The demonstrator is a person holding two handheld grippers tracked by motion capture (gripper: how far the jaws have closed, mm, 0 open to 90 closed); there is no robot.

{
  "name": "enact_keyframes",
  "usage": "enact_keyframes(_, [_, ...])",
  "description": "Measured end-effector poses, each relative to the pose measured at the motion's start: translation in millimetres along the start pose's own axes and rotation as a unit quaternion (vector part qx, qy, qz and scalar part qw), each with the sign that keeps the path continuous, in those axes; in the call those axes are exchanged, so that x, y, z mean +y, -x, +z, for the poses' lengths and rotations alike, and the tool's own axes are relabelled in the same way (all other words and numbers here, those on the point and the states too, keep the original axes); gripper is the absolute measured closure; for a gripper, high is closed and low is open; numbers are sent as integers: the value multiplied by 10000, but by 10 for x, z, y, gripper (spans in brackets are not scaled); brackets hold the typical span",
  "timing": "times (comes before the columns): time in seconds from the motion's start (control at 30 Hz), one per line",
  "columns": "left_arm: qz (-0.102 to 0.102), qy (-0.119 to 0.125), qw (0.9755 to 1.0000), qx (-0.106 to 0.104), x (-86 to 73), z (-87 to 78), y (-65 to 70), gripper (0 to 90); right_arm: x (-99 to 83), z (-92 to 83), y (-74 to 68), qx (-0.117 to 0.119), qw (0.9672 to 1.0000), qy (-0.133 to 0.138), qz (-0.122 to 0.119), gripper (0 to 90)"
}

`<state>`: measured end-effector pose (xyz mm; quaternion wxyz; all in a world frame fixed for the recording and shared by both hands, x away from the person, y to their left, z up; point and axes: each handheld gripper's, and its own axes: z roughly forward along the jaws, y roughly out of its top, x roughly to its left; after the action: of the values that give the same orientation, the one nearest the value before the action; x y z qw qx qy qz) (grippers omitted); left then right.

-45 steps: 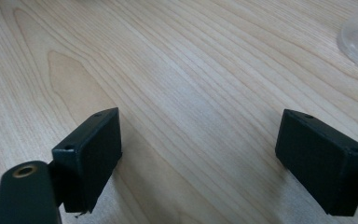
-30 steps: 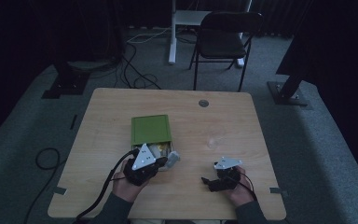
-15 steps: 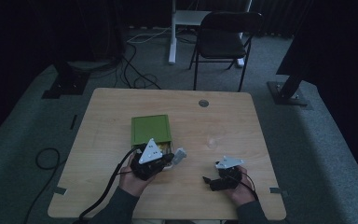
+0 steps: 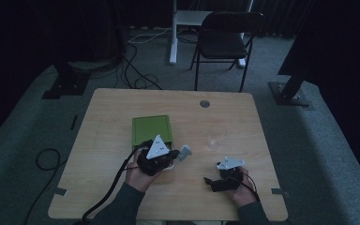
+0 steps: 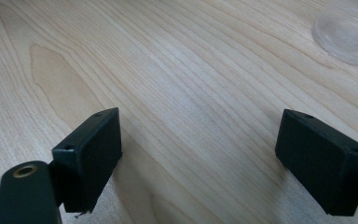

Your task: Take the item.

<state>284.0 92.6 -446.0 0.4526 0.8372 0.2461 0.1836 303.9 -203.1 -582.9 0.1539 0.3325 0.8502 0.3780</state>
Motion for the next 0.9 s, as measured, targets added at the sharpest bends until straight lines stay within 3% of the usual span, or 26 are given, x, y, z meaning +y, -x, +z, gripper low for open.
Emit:
enact_keyframes(0.63, [212, 92, 9997, -111, 246, 155, 27, 900, 1, 1, -4, -14, 10000, -1, 17, 140])
enact_keyframes(0.9, [209, 125, 9995, -190, 330, 249, 16, 900, 1, 0, -2, -8, 10000, -5, 12, 140])
